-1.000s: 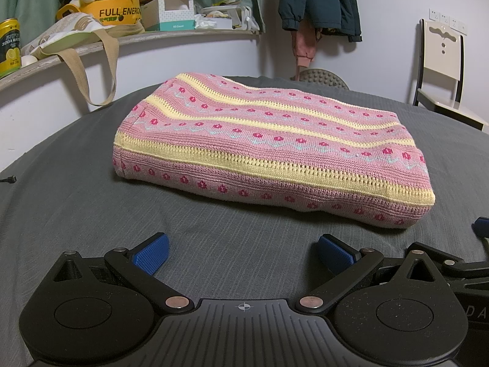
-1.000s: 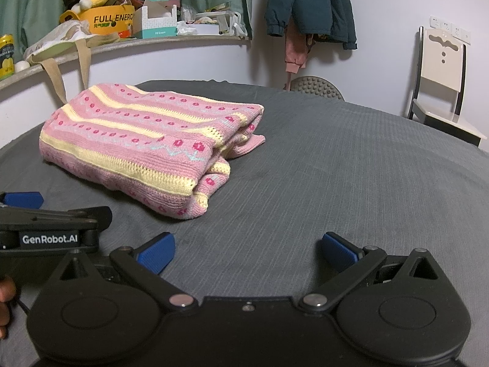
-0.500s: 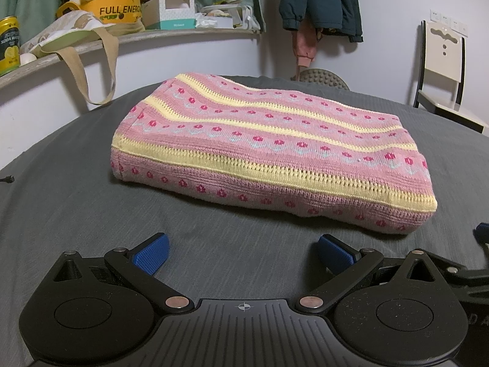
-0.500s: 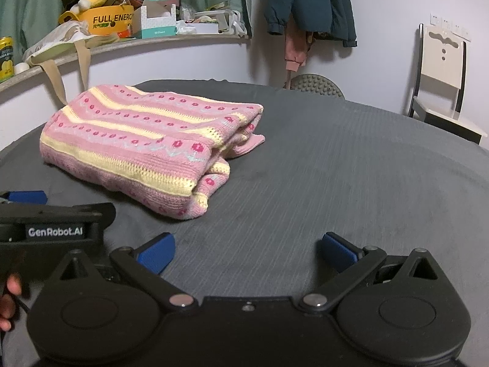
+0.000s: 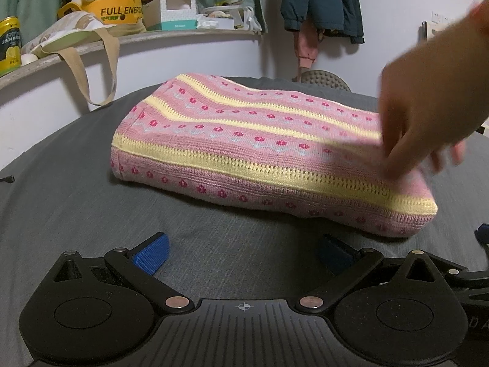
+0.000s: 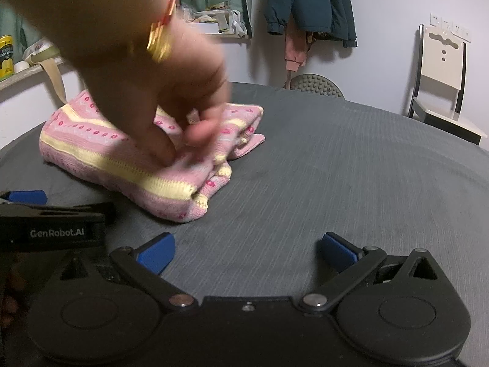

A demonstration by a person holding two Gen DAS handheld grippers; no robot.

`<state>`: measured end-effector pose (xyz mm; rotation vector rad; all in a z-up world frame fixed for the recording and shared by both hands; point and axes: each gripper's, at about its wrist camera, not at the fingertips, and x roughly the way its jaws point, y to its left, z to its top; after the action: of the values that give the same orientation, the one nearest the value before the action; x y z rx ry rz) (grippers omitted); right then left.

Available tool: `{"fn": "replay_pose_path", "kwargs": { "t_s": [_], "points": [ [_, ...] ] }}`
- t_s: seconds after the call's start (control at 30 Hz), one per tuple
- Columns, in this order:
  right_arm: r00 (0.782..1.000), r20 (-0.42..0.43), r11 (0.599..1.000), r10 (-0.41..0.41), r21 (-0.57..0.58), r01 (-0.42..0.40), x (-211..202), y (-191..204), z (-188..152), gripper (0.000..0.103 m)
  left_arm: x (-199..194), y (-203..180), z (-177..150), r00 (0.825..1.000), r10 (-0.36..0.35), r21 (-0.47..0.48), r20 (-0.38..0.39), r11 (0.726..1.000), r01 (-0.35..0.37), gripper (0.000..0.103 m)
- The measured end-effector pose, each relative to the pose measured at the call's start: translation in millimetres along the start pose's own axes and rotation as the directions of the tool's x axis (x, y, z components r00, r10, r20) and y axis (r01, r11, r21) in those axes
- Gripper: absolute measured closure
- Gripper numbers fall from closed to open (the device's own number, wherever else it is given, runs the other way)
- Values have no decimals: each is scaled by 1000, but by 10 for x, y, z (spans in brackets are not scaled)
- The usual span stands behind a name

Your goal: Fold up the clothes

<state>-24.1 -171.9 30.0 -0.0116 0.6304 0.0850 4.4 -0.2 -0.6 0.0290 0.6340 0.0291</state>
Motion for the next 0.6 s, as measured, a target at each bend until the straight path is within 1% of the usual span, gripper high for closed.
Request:
{"fn": "replay_pose_path", "kwargs": {
  "t_s": [0.6],
  "points": [
    [1000,-2,1000,2,1,-2,21,-19,22,0,12,17,34,1000,0,-1,-6,1000,0,0]
  ]
}}
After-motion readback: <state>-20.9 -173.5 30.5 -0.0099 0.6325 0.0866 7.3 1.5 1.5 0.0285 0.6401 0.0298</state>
